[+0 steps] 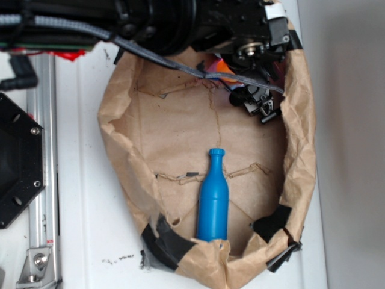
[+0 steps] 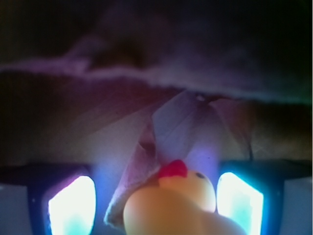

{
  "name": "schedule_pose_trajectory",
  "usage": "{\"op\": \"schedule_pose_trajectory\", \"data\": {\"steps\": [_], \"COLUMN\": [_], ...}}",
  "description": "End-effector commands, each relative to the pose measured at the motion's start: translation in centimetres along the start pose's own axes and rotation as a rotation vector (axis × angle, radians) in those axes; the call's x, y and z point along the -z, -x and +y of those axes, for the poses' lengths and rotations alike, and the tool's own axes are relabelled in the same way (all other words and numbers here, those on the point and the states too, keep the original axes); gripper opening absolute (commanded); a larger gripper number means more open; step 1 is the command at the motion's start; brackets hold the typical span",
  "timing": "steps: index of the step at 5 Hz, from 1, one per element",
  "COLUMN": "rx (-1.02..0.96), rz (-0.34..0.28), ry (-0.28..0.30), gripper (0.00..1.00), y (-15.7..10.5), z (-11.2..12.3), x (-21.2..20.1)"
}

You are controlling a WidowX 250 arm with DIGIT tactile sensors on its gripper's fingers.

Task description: Grab the yellow duck.

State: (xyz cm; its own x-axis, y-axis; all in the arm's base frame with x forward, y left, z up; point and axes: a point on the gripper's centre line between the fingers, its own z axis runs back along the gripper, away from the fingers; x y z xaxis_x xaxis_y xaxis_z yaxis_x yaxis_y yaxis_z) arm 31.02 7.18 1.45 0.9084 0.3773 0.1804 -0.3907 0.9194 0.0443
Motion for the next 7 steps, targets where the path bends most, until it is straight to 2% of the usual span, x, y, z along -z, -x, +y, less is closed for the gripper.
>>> {"op": "schedule_pose_trajectory", "data": {"steps": [1, 2, 3, 6, 7], "rx": [0.023, 0.032, 0.032, 0.055, 0.038], "rz": [-0.017, -0.022, -0.023, -0.015, -0.024], "ry": [-0.016, -0.001, -0.009, -0.034, -0.006], "gripper": [1.0, 0.67, 0.0, 0.0, 1.0], "y": [1.8, 1.9, 1.8, 1.8, 1.1], "z": [1.9, 1.8, 1.7, 1.2, 1.5], "x": [-1.5, -2.3, -2.5, -2.3, -2.6]}}
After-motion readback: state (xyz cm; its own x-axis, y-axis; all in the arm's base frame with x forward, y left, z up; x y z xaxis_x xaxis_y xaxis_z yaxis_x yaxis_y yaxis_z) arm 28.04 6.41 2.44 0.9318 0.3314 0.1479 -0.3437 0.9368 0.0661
